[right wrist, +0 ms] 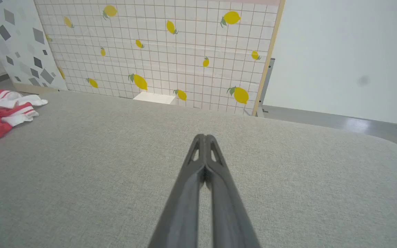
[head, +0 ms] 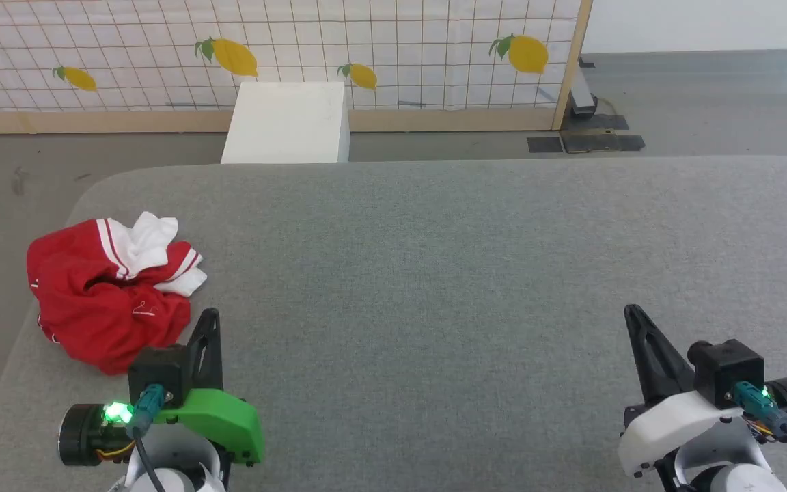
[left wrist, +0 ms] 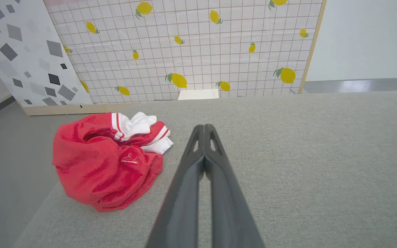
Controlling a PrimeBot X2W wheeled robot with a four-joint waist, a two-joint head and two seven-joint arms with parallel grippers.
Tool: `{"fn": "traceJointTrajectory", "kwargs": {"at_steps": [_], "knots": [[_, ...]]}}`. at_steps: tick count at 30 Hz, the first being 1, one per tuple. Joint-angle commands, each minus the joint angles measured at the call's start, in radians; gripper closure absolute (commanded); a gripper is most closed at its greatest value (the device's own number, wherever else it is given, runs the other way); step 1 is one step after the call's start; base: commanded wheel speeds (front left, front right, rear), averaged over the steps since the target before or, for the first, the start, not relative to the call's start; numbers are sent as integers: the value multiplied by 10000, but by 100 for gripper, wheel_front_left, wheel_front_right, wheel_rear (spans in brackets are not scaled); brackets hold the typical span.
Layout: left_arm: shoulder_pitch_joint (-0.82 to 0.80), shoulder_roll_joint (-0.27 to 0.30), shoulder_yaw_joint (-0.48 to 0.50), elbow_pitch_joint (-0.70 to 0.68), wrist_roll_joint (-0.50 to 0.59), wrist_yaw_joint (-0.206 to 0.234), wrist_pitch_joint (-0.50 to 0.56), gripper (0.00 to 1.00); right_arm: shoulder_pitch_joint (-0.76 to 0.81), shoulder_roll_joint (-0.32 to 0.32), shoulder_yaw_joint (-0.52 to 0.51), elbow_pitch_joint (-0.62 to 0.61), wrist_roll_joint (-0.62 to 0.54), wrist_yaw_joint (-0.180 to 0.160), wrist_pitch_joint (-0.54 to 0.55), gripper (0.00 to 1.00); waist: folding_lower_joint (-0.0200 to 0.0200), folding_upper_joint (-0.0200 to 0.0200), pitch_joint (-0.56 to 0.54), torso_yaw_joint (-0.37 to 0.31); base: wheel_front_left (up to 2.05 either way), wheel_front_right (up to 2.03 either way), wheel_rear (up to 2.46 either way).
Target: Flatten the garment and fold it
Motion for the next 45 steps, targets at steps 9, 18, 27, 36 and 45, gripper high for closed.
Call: {"fn": "traceJointTrajectory", "kwargs": {"at_steps": [9, 18, 27, 36, 45], "knots": [[121, -47, 37, -30, 105, 72, 12, 100, -159, 19, 14, -55, -47, -17, -1, 100, 0, 0, 0, 0, 0, 0, 0], [121, -47, 37, -30, 105, 72, 12, 100, -159, 19, 14, -55, -47, -17, -1, 100, 0, 0, 0, 0, 0, 0, 0], [0, 0, 0, 0, 0, 0, 0, 0, 0, 0, -4, 0, 0, 0, 0, 0, 0, 0, 0, 0, 0, 0, 0], [-7, 0, -86, 64, -65, 41, -89, 0, 11, -1, -30, 37, 62, -1, -91, 0, 0, 0, -11, 24, 0, 0, 0], [-59, 4, -184, 206, -143, 124, -273, 0, -4, 0, -97, 91, 91, -2, -264, 0, 0, 0, -4, 290, 0, 0, 0]]}}
